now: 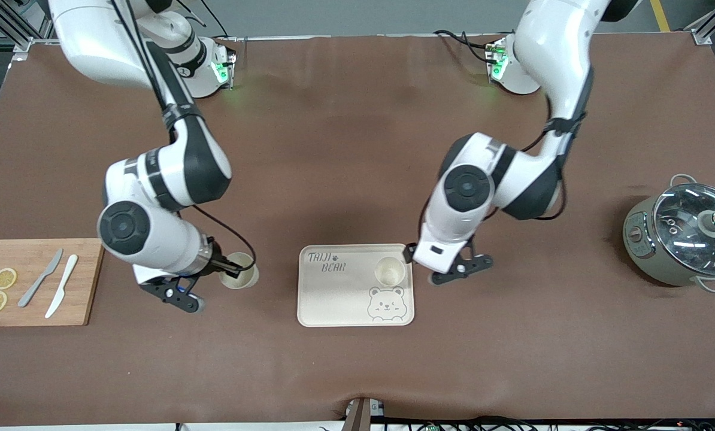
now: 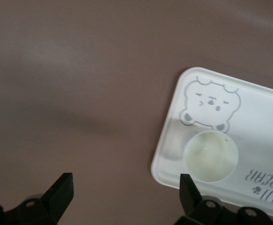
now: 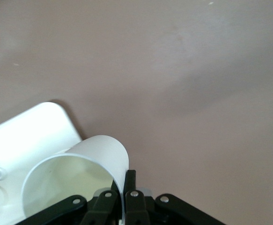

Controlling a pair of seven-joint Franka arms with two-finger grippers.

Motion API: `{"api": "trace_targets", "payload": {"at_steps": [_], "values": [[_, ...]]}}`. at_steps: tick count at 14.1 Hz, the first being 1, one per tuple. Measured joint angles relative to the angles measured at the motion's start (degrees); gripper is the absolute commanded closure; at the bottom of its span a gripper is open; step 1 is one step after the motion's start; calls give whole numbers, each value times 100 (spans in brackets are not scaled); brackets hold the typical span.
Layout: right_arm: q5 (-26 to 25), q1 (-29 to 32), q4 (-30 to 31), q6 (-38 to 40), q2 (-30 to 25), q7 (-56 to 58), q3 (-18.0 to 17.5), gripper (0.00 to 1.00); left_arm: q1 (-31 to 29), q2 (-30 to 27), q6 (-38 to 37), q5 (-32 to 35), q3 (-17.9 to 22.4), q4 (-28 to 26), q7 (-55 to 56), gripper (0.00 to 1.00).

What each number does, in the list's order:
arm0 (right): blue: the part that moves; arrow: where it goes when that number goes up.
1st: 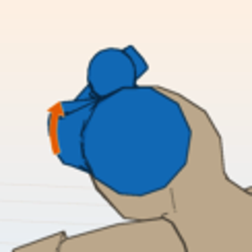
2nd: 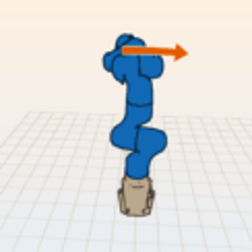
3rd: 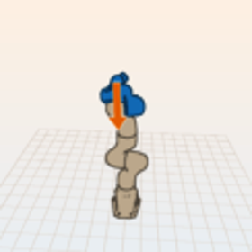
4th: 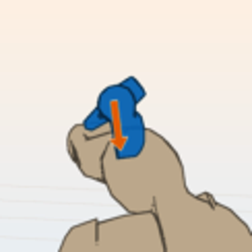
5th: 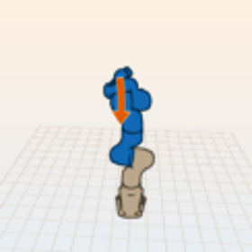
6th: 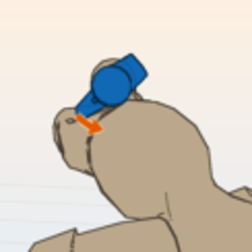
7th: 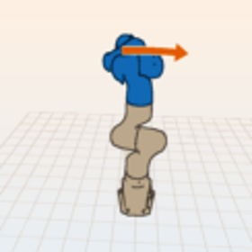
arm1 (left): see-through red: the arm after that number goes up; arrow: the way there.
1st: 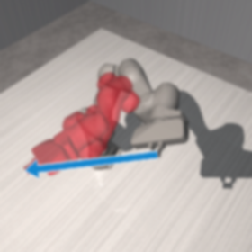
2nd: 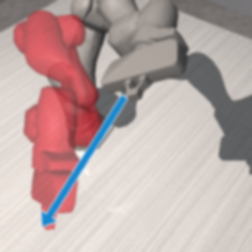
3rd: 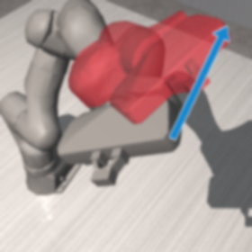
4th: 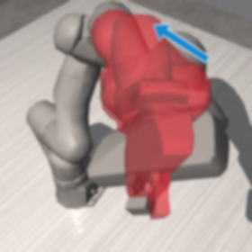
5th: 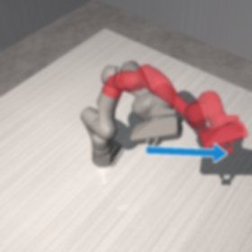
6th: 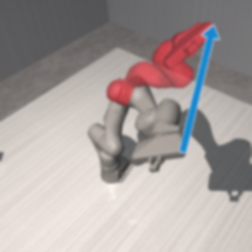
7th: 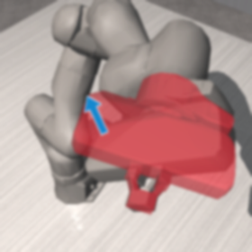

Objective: Place white IKEA cup upright on tray with both arms
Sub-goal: 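Set the cup upright on the tray and open the left gripper, then move the cup over the tray with the right gripper while the left retracts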

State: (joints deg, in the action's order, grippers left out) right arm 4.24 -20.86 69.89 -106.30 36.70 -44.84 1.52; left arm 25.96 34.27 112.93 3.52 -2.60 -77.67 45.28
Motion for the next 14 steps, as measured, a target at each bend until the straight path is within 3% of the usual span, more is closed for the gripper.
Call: {"api": "trace_targets", "payload": {"at_steps": [8,14], "values": [[0,-652,11,-1429,533,-1005,5,100,-1933,-1189,-772,-472,-20,-25,-2877,0],[0,-834,8,-1704,958,-1068,7,100,-2222,-1787,-1005,-494,-28,-293,-3713,0]]}}
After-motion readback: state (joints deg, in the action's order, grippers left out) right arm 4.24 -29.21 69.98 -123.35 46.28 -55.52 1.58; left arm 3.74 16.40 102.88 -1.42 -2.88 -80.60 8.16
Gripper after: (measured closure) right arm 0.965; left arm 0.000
